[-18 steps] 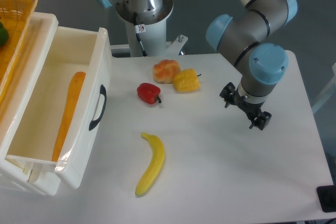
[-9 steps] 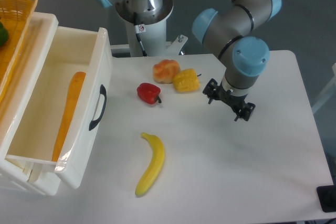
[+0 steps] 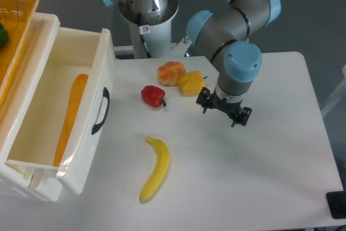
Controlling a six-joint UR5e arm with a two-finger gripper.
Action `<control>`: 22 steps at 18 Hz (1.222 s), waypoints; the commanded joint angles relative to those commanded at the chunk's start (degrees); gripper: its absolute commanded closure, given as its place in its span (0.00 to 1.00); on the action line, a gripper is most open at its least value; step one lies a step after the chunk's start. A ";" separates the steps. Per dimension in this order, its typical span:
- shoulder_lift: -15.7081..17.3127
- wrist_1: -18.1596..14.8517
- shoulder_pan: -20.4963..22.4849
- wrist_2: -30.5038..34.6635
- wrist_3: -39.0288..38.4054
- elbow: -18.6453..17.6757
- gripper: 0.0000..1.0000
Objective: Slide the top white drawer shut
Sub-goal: 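Move the gripper across the table toward the open white drawer's front, then lower the gripper against the drawer front beside its black handle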
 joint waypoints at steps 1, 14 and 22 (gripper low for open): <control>0.00 0.00 -1.32 0.08 -2.99 0.09 0.53; 3.69 -8.34 -6.96 -18.16 -17.51 0.17 0.91; 4.40 -14.22 -8.27 -26.99 -21.91 1.41 0.91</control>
